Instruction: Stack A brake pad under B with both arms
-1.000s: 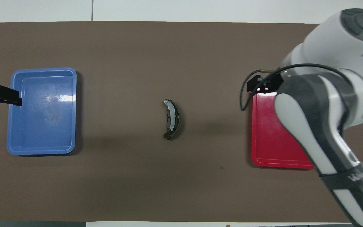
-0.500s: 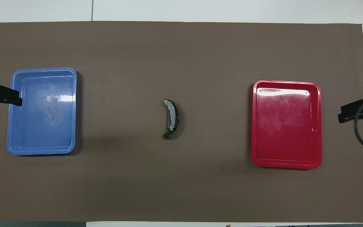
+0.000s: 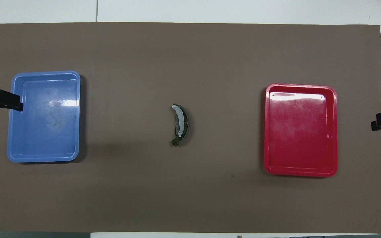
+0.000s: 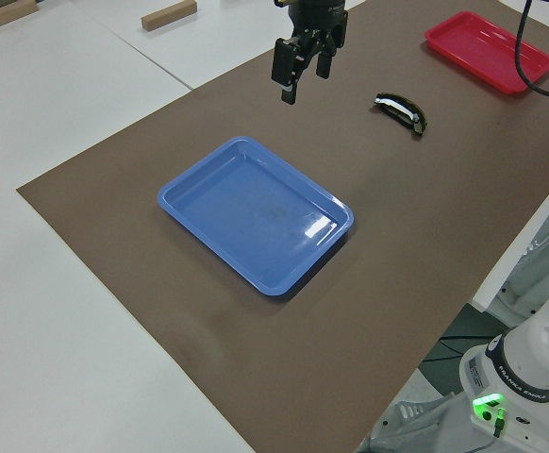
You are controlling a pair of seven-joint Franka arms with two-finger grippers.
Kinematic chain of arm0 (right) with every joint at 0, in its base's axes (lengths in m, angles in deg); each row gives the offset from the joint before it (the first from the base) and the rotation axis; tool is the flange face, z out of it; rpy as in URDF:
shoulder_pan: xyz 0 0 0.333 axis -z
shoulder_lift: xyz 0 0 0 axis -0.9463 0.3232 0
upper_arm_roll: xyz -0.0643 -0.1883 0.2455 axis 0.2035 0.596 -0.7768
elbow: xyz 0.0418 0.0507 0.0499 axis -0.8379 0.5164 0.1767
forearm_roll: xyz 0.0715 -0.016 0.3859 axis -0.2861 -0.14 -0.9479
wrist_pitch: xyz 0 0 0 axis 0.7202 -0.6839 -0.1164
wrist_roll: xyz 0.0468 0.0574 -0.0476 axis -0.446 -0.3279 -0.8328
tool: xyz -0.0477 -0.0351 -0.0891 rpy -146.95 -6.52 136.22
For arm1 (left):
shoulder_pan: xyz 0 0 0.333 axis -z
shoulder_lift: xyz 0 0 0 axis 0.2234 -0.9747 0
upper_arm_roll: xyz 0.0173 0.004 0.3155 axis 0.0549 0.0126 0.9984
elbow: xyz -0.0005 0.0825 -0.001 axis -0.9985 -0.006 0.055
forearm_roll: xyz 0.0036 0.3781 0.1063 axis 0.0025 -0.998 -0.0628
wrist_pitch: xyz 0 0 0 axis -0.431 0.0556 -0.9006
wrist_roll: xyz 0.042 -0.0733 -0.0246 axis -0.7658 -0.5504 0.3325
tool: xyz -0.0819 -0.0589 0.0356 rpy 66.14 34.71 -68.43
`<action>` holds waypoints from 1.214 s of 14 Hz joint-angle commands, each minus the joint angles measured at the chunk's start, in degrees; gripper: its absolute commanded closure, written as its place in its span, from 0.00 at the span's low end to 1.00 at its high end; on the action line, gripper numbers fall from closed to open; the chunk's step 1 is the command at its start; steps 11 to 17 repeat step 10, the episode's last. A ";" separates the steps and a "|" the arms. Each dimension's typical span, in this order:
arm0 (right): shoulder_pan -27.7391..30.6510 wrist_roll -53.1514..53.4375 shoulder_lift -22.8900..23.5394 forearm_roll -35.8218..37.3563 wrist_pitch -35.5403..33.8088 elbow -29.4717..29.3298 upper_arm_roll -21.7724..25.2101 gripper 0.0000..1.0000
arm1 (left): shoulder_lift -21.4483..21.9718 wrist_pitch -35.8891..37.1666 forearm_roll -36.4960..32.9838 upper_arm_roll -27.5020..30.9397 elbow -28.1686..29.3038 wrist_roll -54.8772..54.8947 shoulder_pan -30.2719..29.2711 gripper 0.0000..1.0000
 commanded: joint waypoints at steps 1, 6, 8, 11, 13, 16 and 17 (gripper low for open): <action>0.56 -2.30 -0.11 0.38 2.12 0.37 -0.44 0.00 | 1.58 -1.07 0.53 -0.11 1.90 0.57 -0.54 0.01; 0.38 -1.78 -0.02 0.82 3.62 0.46 -0.61 0.00 | 1.58 -1.16 0.53 -0.11 1.90 0.57 -0.54 0.01; 0.47 -1.78 -0.02 0.82 4.15 0.46 -0.61 0.00 | 1.58 -1.16 0.53 -0.11 1.90 0.57 -0.54 0.01; 0.38 -1.86 -0.10 0.82 4.15 0.63 -0.61 0.00 | 1.67 -1.07 0.53 -0.11 1.90 0.48 -0.62 0.01; 0.38 -1.86 -0.10 0.82 4.15 0.63 -0.61 0.00 | 1.67 -1.07 0.53 -0.11 1.90 0.48 -0.62 0.01; 0.38 -1.86 -0.10 0.82 4.15 0.63 -0.61 0.00 | 1.67 -1.07 0.53 -0.11 1.90 0.48 -0.62 0.01; 0.38 -1.86 -0.10 0.82 4.15 0.63 -0.61 0.00 | 1.67 -1.07 0.53 -0.11 1.90 0.48 -0.62 0.01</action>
